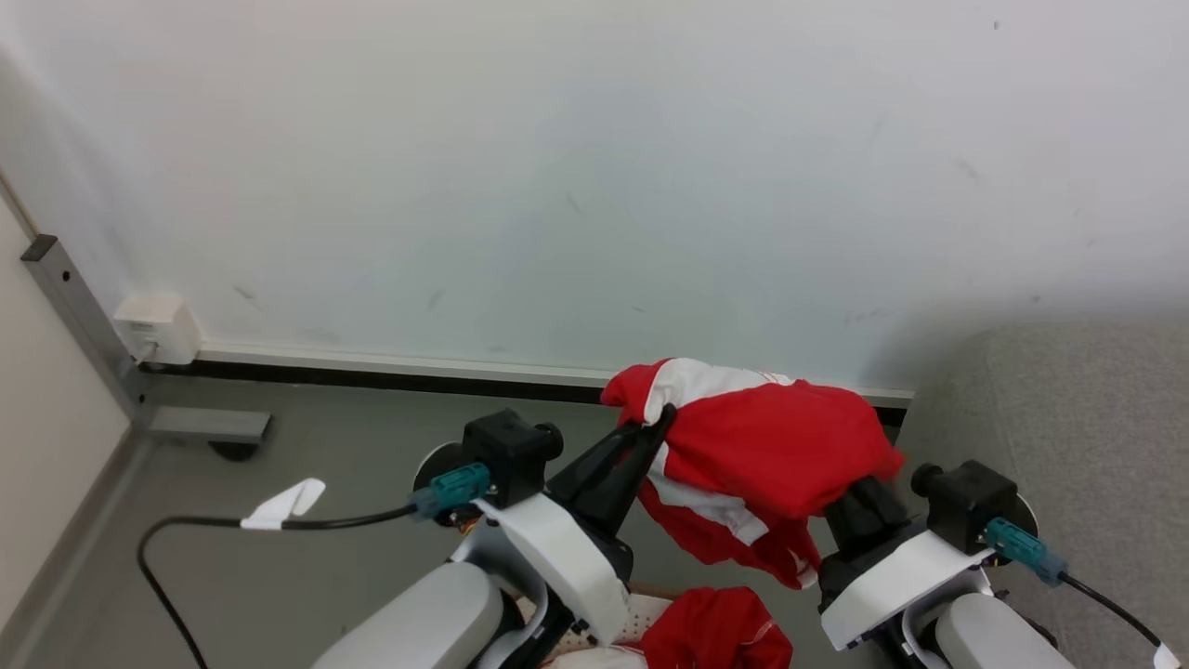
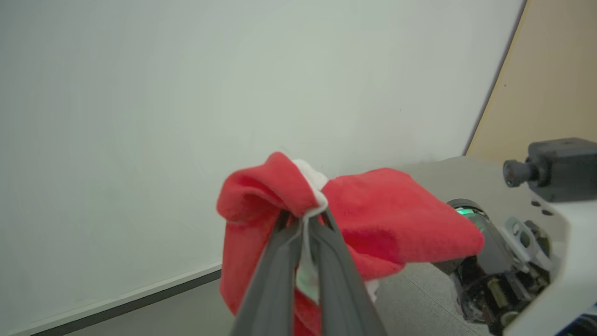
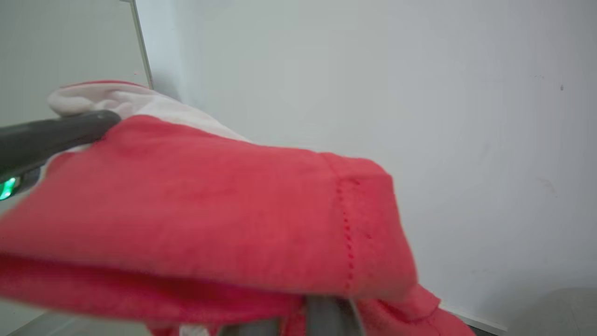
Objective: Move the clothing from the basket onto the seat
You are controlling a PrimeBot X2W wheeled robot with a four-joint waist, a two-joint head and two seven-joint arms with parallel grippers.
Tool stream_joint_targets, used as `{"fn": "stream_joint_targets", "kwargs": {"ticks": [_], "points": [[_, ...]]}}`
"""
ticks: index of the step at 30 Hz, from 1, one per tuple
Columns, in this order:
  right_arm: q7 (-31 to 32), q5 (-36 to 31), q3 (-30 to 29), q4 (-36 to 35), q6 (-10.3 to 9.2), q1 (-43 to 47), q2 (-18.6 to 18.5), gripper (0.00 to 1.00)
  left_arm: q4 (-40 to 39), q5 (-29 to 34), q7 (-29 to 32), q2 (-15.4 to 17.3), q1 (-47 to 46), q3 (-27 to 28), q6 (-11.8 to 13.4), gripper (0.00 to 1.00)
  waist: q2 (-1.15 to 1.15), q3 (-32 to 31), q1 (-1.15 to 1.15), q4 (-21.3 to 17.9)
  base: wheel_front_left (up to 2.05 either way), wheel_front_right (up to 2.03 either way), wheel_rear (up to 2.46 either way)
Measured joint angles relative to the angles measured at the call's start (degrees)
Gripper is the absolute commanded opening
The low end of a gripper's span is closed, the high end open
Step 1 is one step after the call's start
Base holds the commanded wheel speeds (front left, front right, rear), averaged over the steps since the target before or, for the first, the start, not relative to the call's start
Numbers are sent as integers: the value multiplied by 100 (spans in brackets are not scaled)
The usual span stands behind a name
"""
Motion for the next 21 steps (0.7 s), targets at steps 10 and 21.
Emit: {"fn": "stream_joint_targets", "kwargs": {"ticks": [10, 21], "points": [[1, -290, -602, -452, 0, 91, -226, 0, -20, -30, -192, 119, 208, 7, 59, 100, 0, 90, 0, -504, 0, 0, 0], [1, -399, -1160, -891, 0, 321, -490, 0, 80, 233, -474, 75, 393, -66, 103, 100, 0, 154, 0, -1331, 0, 0, 0]]}}
